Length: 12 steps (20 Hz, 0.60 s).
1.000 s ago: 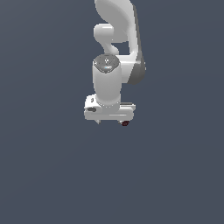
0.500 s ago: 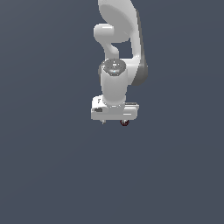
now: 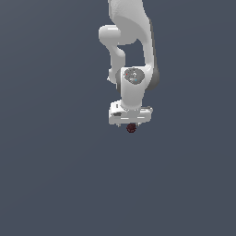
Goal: Pick up the object and move it to a goal position.
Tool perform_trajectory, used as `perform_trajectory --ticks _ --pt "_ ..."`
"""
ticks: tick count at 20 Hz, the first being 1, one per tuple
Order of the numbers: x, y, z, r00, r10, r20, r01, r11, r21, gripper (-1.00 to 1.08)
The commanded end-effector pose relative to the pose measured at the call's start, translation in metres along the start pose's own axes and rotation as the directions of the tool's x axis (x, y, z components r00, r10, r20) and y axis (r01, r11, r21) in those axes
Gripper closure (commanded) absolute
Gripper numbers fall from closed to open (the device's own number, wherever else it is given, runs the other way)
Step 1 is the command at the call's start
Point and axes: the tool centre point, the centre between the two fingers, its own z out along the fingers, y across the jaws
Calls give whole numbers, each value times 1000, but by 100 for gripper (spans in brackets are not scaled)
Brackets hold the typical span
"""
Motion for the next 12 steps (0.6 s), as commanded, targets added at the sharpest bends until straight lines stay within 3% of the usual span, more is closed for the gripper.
perform_trajectory --ticks 1,12 --pt "-12 -10 9 1000 -14 0 14 1000 -1 -92" --pt "-31 -25 22 999 -37 3 37 999 -1 -92"
